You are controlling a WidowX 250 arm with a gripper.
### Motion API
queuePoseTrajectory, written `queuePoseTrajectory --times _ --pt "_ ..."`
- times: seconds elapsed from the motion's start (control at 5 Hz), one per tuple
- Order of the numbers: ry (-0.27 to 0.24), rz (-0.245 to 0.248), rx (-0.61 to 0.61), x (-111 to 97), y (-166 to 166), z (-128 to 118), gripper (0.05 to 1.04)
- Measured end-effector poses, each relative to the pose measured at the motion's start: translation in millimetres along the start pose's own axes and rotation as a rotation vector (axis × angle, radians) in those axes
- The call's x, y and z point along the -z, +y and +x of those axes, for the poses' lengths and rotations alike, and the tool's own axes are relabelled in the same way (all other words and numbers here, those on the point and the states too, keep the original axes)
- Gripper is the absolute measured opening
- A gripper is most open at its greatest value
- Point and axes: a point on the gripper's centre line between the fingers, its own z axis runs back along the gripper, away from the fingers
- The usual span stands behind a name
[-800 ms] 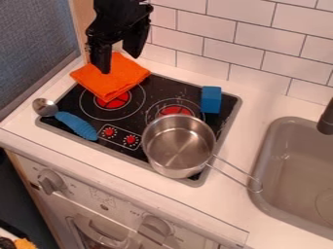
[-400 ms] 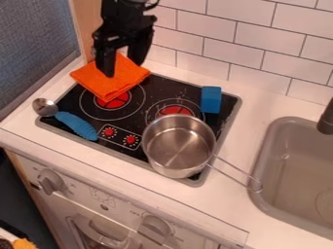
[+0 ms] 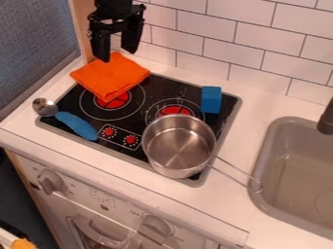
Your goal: Moved the orange towel to the right burner
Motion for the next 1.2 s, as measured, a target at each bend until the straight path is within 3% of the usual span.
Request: queuePoseTrajectory --times 0.4,0.8,1.0,1.2 --pt "0.042 -0.005 -0.012 32.0 -23.1 20.0 1.001" --pt "0.011 0.031 0.014 66.9 -32.9 27.8 1.001" --pt "-0.012 -0.006 0.002 70.5 -38.5 31.1 1.001" --pt "0.019 -0.027 -0.019 73.2 -37.5 31.6 1.001"
